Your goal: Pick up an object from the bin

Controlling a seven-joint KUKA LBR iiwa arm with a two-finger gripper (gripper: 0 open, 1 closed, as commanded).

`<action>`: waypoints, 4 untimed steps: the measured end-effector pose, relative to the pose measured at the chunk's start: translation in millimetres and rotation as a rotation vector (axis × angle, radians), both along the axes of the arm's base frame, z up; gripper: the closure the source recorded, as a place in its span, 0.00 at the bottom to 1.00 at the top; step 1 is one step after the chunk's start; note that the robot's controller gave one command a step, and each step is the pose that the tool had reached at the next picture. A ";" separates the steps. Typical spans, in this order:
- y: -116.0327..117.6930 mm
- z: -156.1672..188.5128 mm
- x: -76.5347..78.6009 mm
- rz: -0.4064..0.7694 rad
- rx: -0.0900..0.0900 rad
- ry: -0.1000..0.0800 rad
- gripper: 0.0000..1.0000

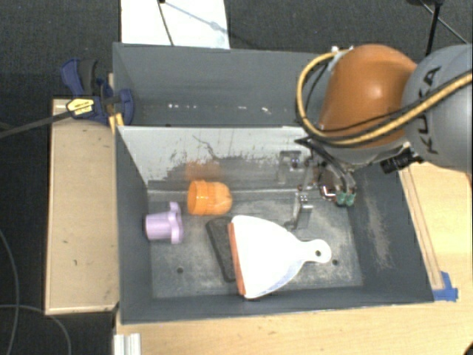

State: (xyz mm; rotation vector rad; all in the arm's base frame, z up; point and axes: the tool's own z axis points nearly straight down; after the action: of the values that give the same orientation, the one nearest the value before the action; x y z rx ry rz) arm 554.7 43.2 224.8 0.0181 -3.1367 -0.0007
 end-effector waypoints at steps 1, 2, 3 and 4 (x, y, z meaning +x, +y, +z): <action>-0.3 4.9 1.4 -0.002 0.001 -0.009 0.00; -47.3 -61.9 -21.3 0.079 0.000 -0.011 0.00; -90.0 -71.6 -58.6 0.346 0.002 -0.004 0.00; -97.6 -71.0 -74.2 0.356 0.001 -0.006 0.00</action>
Offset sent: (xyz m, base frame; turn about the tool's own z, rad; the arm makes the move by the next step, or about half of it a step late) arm -0.0538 -0.1125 -0.1548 -0.1939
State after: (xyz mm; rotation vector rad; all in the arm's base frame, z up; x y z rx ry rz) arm 480.6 -54.4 153.7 0.5739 -3.0894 -0.0013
